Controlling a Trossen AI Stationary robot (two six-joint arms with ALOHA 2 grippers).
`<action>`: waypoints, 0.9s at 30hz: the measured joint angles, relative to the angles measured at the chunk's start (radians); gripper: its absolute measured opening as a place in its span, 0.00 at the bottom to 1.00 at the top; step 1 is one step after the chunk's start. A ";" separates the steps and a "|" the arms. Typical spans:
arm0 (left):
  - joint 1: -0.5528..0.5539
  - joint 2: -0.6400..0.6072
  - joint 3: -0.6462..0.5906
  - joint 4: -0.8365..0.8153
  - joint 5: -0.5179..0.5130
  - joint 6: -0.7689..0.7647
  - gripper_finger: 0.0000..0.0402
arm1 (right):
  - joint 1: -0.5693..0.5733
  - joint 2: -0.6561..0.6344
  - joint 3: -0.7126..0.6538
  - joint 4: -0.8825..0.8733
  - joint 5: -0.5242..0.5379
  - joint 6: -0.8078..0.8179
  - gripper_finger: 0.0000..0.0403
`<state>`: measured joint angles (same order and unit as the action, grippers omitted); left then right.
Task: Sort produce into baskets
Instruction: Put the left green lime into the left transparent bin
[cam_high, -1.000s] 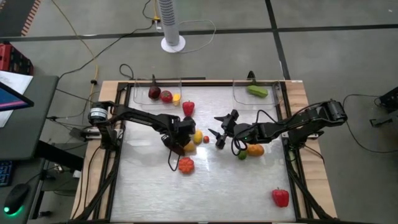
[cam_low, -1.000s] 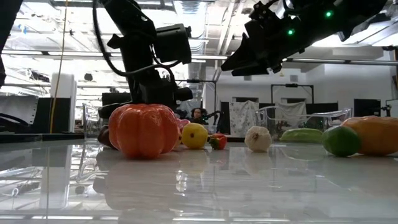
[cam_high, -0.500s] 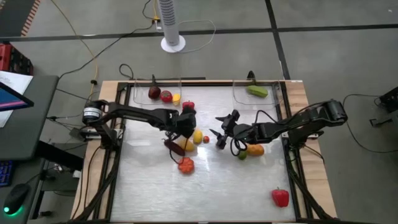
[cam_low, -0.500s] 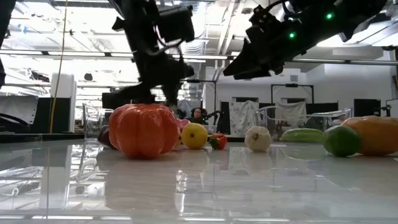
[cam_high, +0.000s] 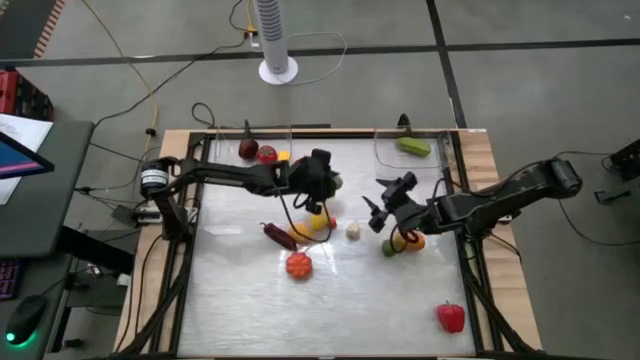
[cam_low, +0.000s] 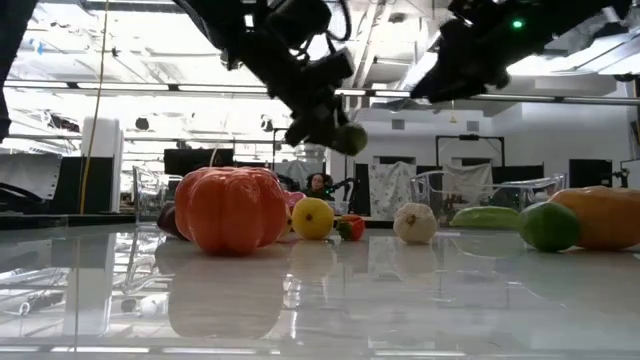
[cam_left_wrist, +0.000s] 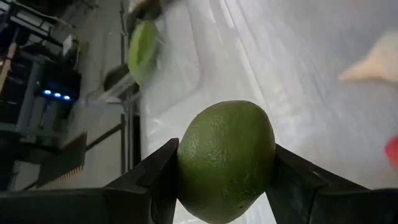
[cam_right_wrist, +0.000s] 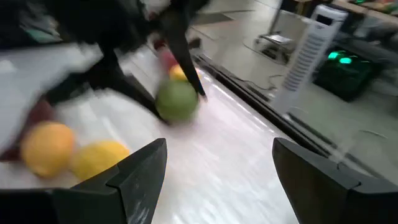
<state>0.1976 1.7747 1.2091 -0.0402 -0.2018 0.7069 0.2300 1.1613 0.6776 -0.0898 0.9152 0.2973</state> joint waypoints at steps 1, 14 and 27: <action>0.009 0.009 0.026 0.002 0.002 -0.011 0.44 | 0.010 -0.008 0.000 -0.026 0.030 0.015 0.80; 0.095 0.095 0.247 -0.096 0.089 -0.143 0.45 | 0.073 -0.062 -0.001 -0.191 0.108 0.136 0.80; 0.108 -0.138 0.195 -0.510 -0.015 -0.236 0.45 | 0.075 -0.043 0.000 -0.154 0.104 0.163 0.80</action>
<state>0.3057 1.6363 1.4038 -0.5500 -0.2169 0.4707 0.3046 1.1183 0.6773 -0.2436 1.0191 0.4602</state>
